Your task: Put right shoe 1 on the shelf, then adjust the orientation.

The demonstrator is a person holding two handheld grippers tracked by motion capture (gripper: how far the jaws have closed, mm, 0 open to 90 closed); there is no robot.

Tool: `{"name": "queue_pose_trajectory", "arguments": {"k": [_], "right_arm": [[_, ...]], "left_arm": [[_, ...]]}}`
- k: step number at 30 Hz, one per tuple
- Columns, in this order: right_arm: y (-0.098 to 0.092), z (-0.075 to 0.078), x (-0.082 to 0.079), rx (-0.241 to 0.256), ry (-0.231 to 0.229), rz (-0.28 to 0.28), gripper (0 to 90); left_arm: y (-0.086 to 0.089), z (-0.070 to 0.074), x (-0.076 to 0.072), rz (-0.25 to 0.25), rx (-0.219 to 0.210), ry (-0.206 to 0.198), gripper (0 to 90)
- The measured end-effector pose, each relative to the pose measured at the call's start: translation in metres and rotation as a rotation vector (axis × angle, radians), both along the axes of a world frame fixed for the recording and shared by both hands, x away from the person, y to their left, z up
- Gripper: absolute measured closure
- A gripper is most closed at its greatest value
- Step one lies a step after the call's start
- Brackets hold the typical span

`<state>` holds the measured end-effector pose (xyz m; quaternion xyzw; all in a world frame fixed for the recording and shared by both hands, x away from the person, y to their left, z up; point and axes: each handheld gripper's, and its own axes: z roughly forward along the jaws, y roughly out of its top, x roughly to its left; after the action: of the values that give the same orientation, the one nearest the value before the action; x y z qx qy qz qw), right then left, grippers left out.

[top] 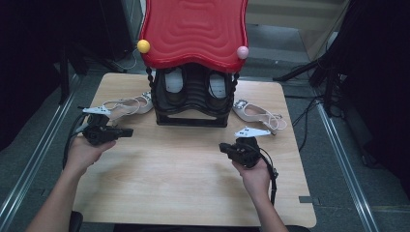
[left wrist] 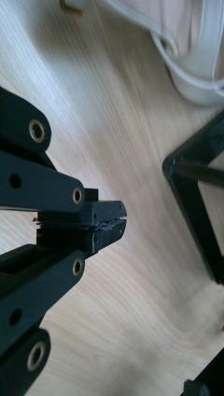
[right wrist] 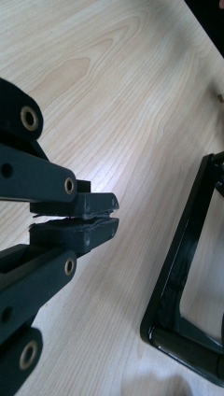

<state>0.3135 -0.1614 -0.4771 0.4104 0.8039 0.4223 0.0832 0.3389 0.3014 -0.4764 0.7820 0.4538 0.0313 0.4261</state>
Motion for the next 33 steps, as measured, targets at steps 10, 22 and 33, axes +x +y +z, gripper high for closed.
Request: {"name": "queue_pose_trajectory", "arguments": {"k": [10, 22, 33], "right_arm": [[-0.003, -0.002, 0.003, -0.008, 0.002, -0.007, 88.3], [-0.005, -0.002, 0.005, 0.015, 0.012, -0.010, 89.9], [-0.003, -0.001, 0.007, 0.017, 0.022, -0.006, 90.0]], "left_arm": [[0.020, -0.006, 0.004, 0.051, 0.016, 0.019, 90.0], [0.048, -0.015, 0.011, 0.114, -0.001, 0.028, 90.0], [0.069, -0.036, 0.030, 0.199, 0.033, 0.071, 90.0]]}}
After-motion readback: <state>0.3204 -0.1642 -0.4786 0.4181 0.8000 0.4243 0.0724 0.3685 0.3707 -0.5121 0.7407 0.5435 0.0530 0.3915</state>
